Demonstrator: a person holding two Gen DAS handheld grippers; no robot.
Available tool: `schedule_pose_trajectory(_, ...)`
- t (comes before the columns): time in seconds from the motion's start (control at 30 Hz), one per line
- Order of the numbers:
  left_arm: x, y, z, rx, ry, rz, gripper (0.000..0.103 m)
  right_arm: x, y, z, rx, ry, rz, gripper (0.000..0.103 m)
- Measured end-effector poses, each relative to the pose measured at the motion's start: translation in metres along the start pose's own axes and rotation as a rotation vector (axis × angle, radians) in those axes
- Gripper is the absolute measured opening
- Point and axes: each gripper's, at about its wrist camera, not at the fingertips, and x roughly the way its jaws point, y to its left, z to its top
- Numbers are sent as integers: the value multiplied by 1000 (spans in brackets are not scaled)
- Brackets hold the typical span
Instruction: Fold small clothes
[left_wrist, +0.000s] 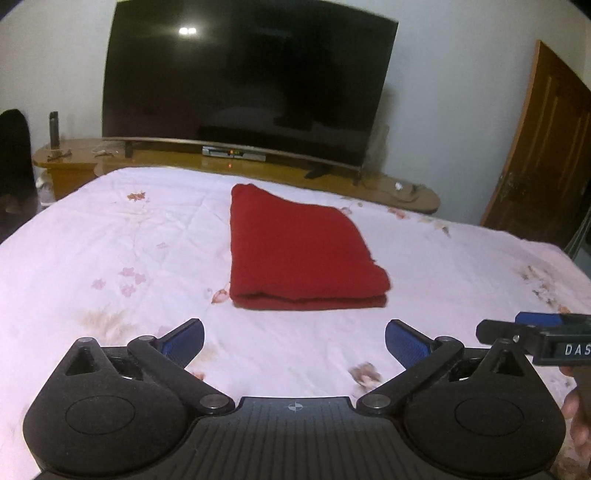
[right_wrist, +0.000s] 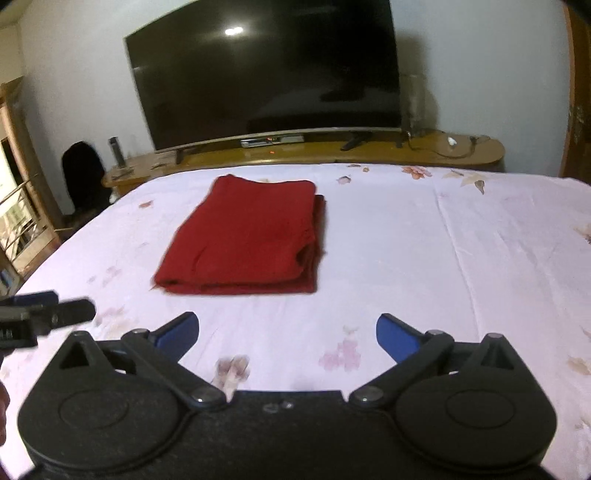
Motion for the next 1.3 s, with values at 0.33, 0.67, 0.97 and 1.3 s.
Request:
schedule_pose_trajectory(0.33, -84, -29, -37, 3, -51, 2, 103, -78, 13, -33, -33, -63, -19, 102)
schedule_pose_trajectory(0.67, -110, -46, -47, 5, -85, -7, 103, -111, 16, -44, -82, -117, -62, 102)
schedule_pose_trajectory(0.97, -115, -56, -40, 28, -105, 2, 103, -120, 13, -42, -82, -141, -52, 102)
schedule_pose_trajectory(1.3, -111, -53, -35, 20, -113, -2, 103, -119, 15, -37, -106, -155, -68, 102)
